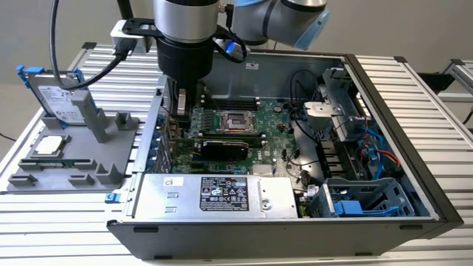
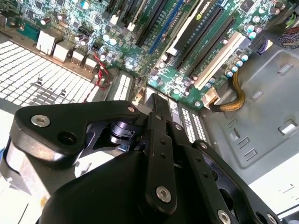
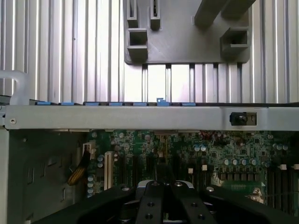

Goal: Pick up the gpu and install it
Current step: 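Insert the gpu into the slot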

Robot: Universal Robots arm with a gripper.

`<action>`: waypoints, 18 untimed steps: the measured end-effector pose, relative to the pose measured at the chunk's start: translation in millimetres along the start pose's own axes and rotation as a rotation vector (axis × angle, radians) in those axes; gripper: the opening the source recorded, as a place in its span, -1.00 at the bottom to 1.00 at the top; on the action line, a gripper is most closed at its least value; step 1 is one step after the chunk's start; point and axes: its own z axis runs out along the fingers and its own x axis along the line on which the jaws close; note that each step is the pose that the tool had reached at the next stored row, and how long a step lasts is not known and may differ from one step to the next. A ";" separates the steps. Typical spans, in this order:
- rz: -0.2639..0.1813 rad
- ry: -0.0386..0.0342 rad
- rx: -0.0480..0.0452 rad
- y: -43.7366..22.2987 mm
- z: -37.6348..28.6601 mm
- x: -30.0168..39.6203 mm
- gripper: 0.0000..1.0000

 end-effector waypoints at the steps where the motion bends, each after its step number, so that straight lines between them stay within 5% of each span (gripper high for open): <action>1: 0.000 -0.0001 0.0019 2.1 2.1 0.0 -1.00; 6: 0.000 -0.0001 0.0087 9.7 9.4 0.0 -1.00; 18: 0.000 -0.0003 0.0095 19.5 11.3 -5.5 -1.00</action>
